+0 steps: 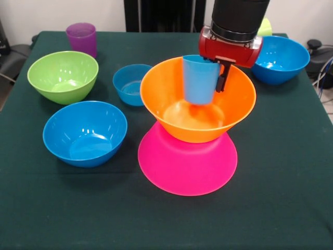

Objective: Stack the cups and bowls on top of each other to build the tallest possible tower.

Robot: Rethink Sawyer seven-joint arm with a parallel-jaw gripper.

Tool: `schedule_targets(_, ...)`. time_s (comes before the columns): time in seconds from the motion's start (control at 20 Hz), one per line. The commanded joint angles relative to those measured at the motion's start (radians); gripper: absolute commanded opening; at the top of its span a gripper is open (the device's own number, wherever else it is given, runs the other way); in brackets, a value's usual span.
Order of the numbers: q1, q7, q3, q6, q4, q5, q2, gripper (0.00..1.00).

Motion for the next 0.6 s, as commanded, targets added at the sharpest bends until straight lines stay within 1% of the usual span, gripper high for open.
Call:
schedule_targets(0.05,0.028,0.07,0.004,0.121,-0.036,-0.013,0.039,0.0)
schedule_targets(0.6,0.001,0.044,0.028,0.105,-0.016,0.011,0.048,0.0)
